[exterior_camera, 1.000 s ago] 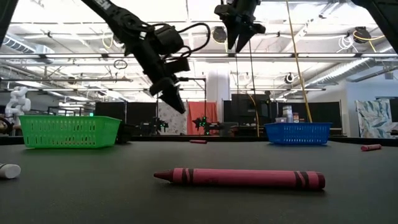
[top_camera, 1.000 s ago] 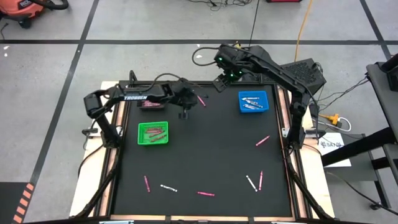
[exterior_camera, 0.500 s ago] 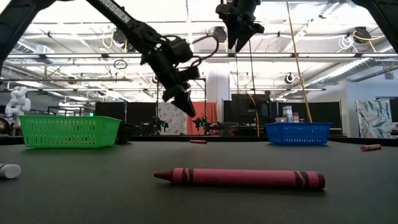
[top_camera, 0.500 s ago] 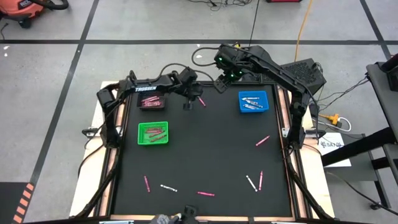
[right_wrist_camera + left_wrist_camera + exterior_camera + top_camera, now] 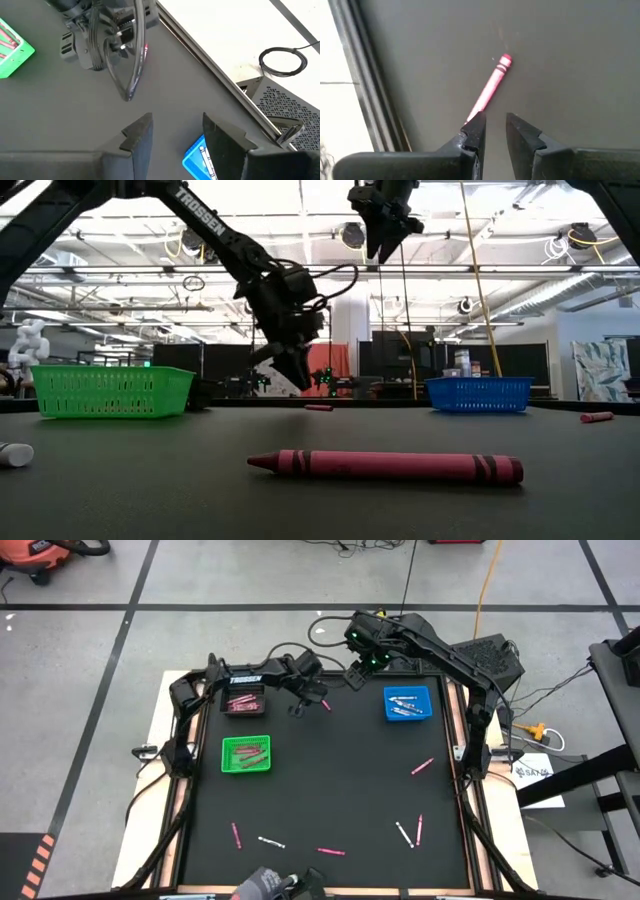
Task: Sort crayons
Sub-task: Put the red crayon into the green bin
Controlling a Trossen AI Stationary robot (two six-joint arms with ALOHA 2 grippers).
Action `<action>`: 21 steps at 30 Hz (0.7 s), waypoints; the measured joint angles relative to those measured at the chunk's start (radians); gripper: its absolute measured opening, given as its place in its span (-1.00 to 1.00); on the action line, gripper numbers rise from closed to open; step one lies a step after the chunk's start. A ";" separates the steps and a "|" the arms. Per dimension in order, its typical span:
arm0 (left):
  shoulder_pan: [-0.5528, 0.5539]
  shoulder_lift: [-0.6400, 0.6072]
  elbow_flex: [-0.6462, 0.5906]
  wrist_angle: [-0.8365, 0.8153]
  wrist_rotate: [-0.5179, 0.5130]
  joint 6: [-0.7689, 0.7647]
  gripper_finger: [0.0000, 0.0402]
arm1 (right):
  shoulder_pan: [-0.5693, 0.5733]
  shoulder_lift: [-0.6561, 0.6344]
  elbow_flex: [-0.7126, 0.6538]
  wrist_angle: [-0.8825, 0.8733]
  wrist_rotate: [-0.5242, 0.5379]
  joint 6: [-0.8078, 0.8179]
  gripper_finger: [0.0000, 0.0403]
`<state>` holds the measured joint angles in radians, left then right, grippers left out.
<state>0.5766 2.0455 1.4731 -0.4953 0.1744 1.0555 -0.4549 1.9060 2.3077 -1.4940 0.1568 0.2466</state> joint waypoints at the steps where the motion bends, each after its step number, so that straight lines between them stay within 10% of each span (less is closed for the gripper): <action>1: 0.000 0.005 0.000 -0.007 -0.002 0.022 -0.65 | 0.000 0.000 0.000 0.000 0.000 0.000 -0.22; 21: 0.006 0.020 0.010 0.046 -0.051 0.216 -0.65 | 0.001 0.000 0.000 -0.001 0.000 -0.001 -0.22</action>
<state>0.5823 2.0659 1.4826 -0.4491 0.1237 1.2716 -0.4541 1.9060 2.3074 -1.4948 0.1570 0.2459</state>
